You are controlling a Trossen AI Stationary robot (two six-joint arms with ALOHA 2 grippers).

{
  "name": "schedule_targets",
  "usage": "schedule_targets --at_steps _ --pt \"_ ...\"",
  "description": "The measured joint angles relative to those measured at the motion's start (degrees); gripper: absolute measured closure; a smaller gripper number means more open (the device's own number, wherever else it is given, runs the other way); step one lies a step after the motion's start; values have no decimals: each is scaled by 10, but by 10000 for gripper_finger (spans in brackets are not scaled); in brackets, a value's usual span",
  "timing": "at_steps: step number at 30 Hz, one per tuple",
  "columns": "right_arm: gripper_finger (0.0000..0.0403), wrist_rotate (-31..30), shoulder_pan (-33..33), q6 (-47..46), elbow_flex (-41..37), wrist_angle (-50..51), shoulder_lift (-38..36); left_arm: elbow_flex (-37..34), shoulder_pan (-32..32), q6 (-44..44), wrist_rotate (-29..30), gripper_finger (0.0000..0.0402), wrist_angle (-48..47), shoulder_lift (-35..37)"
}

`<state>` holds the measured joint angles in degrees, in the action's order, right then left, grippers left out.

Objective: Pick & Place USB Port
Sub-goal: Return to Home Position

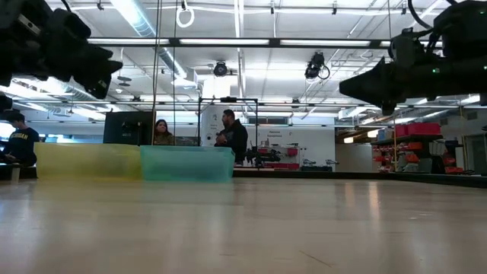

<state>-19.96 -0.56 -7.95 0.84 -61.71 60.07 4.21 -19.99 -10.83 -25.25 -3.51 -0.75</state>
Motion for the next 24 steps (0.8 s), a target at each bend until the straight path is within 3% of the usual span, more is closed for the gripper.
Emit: schedule_targets --at_steps 5,9,13,20,24 --pt "312 -68 -5 -56 0 34 -1 -8 0 0 -27 273 -6 0" --pt "312 -43 -5 -116 0 51 -1 -8 0 -24 -60 273 -7 0" --pt "312 -24 -5 -115 0 50 -1 -9 0 -82 -68 273 -3 1" --pt "311 -14 -5 -91 0 58 -2 -11 0 -81 -61 273 6 0" --pt "312 -25 -5 -91 0 82 -47 -11 0 -80 -60 273 7 0"
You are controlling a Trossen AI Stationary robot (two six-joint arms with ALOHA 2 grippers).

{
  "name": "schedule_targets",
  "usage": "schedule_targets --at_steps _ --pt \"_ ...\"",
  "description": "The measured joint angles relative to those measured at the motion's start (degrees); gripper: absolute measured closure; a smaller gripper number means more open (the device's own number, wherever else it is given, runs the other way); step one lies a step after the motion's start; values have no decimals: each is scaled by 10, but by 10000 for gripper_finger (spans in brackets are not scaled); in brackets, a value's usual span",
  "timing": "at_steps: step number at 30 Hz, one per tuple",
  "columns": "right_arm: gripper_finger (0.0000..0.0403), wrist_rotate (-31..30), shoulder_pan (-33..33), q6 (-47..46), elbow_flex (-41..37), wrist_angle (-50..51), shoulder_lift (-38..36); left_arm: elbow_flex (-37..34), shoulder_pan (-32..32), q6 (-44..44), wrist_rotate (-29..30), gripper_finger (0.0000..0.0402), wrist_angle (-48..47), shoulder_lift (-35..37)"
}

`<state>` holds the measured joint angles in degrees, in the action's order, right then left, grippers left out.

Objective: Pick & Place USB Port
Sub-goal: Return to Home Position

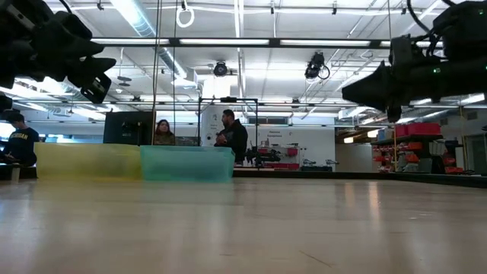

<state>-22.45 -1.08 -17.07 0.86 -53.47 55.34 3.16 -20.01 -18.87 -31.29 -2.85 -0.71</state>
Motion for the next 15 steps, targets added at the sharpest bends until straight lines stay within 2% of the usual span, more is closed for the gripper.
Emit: schedule_targets --at_steps 6,15 --pt "311 -6 0 0 0 23 -99 -1 19 0 5 273 5 6" --pt "311 -6 0 0 0 22 -223 -1 150 0 21 273 8 6"
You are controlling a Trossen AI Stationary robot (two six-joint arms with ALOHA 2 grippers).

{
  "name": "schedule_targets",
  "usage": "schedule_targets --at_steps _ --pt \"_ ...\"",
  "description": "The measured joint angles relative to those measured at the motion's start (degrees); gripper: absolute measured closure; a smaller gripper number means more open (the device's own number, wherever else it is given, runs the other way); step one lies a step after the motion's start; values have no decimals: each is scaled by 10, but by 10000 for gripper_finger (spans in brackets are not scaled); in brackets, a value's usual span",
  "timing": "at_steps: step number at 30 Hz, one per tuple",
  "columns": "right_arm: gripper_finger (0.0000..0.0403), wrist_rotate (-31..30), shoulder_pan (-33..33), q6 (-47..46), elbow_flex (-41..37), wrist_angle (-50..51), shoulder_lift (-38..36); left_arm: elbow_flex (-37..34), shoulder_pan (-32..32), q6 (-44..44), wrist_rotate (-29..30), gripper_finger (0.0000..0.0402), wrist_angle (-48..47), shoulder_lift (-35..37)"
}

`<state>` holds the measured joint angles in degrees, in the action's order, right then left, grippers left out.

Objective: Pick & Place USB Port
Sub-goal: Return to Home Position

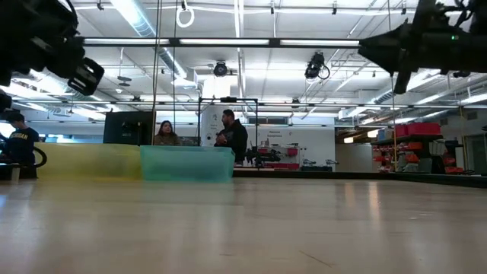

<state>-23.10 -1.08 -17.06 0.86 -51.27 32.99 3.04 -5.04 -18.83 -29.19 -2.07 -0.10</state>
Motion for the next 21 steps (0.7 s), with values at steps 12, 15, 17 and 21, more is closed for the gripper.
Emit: schedule_targets --at_steps 12,15,17,21 --pt "311 0 0 0 0 -1 -167 0 114 0 0 273 0 0" --pt "311 0 0 0 0 0 -206 0 117 0 0 273 0 0" --pt "311 0 0 0 0 0 -231 0 117 0 0 273 1 0" --pt "311 0 0 0 0 0 -283 0 117 0 0 273 1 0"
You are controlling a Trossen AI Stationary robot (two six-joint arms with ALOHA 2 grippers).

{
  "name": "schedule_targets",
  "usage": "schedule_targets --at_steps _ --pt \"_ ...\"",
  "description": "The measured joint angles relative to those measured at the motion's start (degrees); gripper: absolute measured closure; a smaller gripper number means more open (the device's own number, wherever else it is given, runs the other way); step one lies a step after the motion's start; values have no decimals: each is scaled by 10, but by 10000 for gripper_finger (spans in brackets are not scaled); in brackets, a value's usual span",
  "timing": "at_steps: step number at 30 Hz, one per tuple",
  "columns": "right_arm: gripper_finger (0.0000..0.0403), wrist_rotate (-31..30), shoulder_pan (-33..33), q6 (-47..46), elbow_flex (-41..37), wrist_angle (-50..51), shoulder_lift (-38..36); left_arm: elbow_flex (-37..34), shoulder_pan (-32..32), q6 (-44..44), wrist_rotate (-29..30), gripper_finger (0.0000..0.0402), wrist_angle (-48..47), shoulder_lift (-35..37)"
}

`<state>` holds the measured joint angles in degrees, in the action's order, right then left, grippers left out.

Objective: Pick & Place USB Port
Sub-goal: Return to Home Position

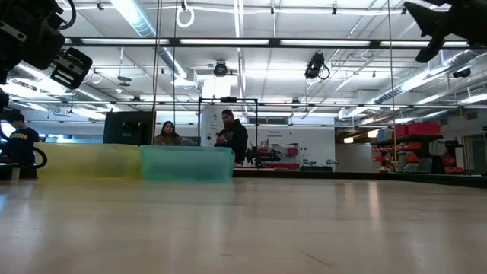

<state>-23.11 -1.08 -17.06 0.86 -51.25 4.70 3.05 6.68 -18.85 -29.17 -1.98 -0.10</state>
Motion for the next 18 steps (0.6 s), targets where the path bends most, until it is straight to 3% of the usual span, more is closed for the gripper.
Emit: schedule_targets --at_steps 4,18 --pt "311 0 0 0 0 -1 -47 0 0 0 0 273 0 0" --pt "311 -4 0 -5 0 -15 -43 0 0 0 0 273 0 0"
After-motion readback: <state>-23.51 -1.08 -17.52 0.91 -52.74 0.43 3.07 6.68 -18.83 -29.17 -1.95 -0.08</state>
